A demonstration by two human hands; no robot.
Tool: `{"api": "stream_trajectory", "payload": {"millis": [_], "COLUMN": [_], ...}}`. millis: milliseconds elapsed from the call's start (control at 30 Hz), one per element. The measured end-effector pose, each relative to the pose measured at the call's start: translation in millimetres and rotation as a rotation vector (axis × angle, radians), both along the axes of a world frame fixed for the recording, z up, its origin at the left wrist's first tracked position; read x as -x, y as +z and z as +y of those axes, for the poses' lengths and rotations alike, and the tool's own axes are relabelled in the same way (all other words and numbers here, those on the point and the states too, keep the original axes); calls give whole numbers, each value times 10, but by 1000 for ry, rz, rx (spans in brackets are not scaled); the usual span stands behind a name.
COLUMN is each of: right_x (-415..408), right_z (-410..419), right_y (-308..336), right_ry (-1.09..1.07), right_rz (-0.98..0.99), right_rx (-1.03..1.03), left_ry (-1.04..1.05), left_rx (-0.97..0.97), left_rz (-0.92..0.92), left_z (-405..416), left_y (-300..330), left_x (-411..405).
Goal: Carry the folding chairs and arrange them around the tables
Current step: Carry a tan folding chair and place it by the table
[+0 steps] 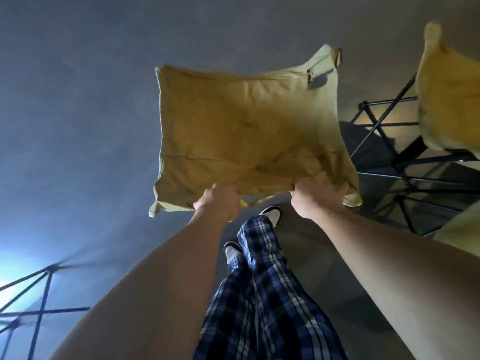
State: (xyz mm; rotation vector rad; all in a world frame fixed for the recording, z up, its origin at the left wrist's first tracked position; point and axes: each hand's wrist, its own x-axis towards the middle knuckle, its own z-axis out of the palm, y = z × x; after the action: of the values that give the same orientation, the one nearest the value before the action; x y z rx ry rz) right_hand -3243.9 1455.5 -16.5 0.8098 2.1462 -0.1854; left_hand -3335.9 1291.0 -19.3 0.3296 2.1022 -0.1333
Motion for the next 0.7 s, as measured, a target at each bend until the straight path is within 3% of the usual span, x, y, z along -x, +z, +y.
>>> {"api": "stream_trajectory", "payload": {"millis": [267, 400, 500, 700], "right_x": [-223, -206, -167, -171], "right_z": [-443, -520, -618, -565], "right_y": [96, 96, 57, 7], "right_ry": [200, 252, 377, 674], "right_rz": [33, 19, -22, -15], "right_rx": [-4, -11, 1, -41], "left_ry": [350, 492, 523, 796], "left_rx": [2, 118, 156, 142], "left_rz": [-61, -36, -20, -35], "left_z": [-862, -1202, -1245, -1049], "left_y": [89, 69, 12, -41], "left_x": [-647, -1020, -1363, -1832]}}
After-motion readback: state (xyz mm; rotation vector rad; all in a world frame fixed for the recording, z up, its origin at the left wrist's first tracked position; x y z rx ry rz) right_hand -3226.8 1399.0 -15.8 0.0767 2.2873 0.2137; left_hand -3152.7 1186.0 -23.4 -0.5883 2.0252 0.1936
